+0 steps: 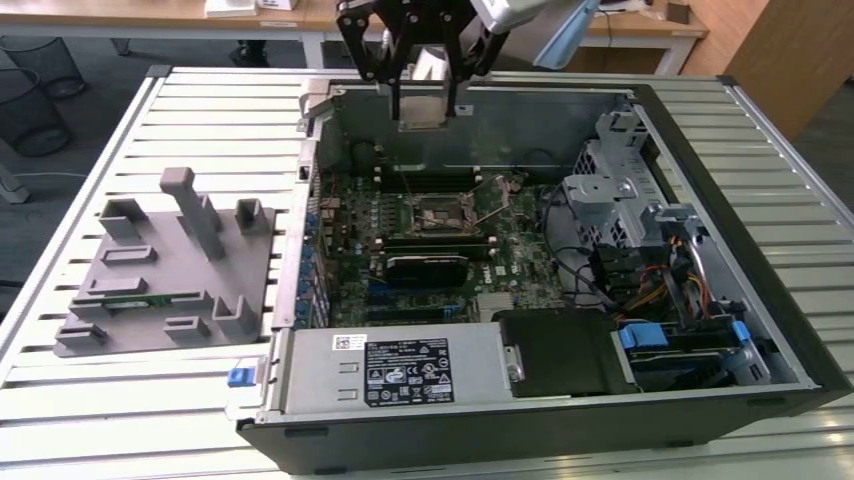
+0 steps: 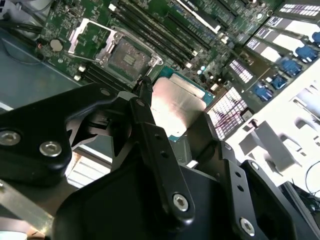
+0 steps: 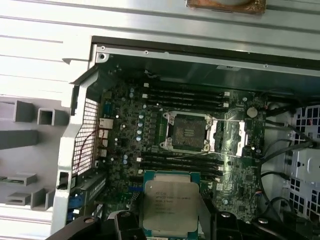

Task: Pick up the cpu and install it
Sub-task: 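Pick up the cpu and move it towards the insertion slot, then place the cpu into insertion slot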

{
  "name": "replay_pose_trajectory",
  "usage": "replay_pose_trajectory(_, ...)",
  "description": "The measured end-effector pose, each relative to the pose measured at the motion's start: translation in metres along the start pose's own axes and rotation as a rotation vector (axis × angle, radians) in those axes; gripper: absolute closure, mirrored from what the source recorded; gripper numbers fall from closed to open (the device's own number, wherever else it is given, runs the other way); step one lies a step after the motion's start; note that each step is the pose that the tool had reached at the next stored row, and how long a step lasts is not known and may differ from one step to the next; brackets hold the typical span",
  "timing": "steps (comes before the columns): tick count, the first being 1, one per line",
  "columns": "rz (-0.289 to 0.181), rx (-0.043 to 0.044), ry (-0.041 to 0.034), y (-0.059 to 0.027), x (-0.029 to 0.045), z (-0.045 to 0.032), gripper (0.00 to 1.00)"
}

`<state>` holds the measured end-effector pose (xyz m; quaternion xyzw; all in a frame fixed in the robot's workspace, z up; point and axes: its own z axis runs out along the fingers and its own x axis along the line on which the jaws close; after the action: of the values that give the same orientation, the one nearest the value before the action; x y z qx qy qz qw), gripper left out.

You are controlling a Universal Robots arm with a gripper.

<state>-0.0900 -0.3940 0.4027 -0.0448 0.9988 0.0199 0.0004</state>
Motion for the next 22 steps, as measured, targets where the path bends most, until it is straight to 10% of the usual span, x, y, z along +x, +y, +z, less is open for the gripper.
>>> replay_pose_trajectory(12, 0.000, 0.0001, 0.0001, 0.0224, -0.0096, 0.0036, 0.47)
replay_pose_trajectory(22, 0.009, 0.0004, -0.0001, 0.0240, -0.0165, 0.0040, 0.47)
